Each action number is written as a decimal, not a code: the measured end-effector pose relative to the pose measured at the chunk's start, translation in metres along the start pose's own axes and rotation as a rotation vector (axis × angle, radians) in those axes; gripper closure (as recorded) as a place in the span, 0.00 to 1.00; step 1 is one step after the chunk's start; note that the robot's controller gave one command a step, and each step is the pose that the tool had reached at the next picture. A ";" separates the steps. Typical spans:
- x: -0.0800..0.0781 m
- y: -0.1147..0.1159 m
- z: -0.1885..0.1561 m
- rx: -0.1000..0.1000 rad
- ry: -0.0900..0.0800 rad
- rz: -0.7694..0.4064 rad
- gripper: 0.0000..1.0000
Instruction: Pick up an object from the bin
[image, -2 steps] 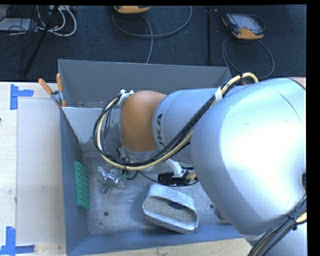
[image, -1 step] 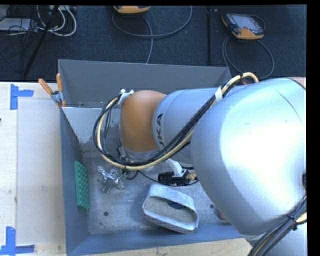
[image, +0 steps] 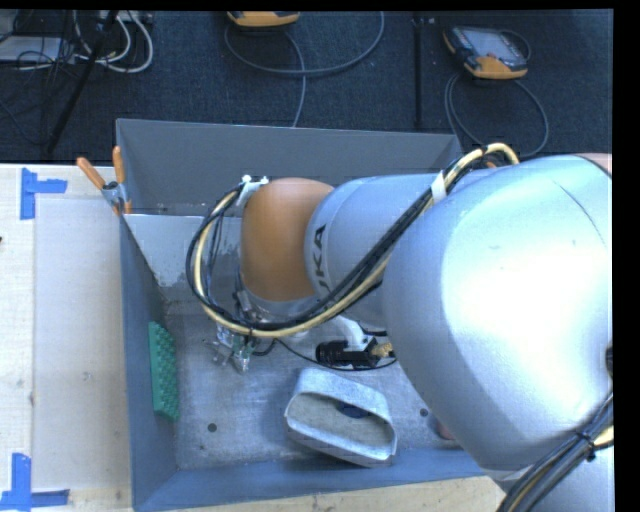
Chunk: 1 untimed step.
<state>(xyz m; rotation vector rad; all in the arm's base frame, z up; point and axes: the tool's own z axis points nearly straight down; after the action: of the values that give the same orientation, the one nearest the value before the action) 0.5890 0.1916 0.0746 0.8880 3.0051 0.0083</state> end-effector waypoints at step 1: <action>-0.001 0.000 -0.007 0.007 0.006 0.001 1.00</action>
Offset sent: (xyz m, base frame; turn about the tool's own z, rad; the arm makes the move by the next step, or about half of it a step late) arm 0.0002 0.0000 0.0075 0.0000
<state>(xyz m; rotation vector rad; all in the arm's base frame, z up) 0.5896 0.1910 0.0819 0.8913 3.0127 0.0003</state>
